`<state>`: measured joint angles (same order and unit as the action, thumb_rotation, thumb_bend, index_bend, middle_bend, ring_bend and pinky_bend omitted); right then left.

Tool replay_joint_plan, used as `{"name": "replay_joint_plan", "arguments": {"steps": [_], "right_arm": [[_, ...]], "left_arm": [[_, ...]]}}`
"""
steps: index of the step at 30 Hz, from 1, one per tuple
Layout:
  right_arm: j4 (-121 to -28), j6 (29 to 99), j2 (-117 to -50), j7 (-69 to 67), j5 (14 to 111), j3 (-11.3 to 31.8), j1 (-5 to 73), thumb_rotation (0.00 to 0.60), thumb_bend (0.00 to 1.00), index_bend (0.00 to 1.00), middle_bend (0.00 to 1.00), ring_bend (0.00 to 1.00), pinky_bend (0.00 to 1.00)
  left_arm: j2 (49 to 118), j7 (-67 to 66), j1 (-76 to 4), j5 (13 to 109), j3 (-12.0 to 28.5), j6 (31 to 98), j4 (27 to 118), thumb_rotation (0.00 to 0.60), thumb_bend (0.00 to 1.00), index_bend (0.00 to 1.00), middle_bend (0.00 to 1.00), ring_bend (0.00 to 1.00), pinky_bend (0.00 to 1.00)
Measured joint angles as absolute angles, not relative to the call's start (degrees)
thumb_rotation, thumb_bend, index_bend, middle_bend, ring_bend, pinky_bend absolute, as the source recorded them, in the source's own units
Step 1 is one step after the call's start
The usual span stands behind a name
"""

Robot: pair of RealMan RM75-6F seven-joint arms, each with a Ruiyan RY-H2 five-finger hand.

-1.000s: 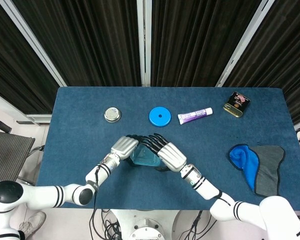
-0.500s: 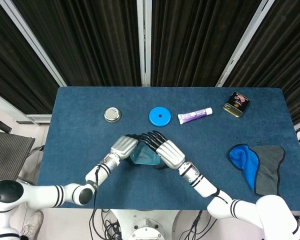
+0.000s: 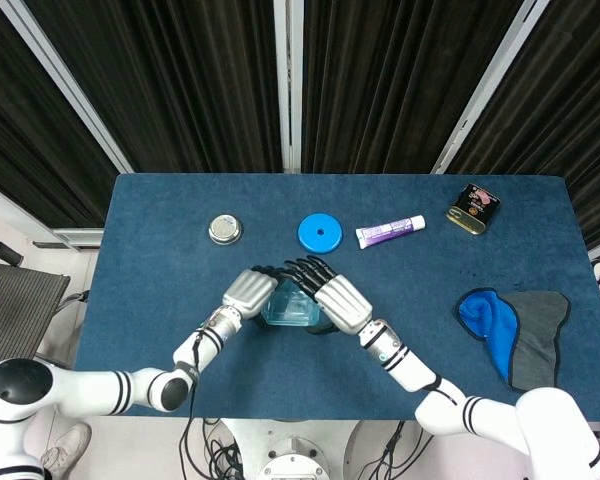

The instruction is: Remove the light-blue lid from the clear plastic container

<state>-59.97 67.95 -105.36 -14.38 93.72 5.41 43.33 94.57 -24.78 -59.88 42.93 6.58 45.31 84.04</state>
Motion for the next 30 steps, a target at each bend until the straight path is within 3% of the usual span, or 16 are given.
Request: {"name": "replay_joint_plan", "arguments": {"steps": [14,18,20,25,30], "right_arm": [[-61.6,67.8,-104.2,-15.2,92.9,5.8,43.7,0.6,0.03,0.0,0.0,0.0,0.0],[-61.4,68.3,-104.2,-15.9,93.2,5.7,43.7,0.6,0.1,0.01,0.03,0.0,0.0],[-61.3,68.4,-104.2,-16.1,93.3,5.5,43.7,0.6,0.2,0.07,0.07,0.0,0.0],[-60.1,69.3,-104.7,-16.7,93.9,5.1,43.7,0.6,0.4,0.44,0.21,0.0,0.0],[-58.2,71.0,-105.7,-18.4,94.7,4.9,43.7,0.6,0.55,0.57,0.25,0.01,0.02]], "left_arm": [[96.1,-28.6,-60.6,42.1,6.0,47.4,83.1,0.6,0.0,0.19,0.2,0.14,0.21],[96.1,-28.9,-60.7,42.4,6.2,47.6,83.4,0.6,0.0,0.19,0.2,0.14,0.21],[96.1,-28.7,-60.6,42.6,6.3,47.7,83.6,0.6,0.0,0.17,0.2,0.14,0.21],[96.2,-27.1,-60.2,43.6,6.9,47.4,83.7,0.6,0.0,0.14,0.16,0.13,0.21],[96.0,-25.3,-59.9,44.4,7.4,46.2,83.8,0.6,0.0,0.14,0.14,0.11,0.21]]}}
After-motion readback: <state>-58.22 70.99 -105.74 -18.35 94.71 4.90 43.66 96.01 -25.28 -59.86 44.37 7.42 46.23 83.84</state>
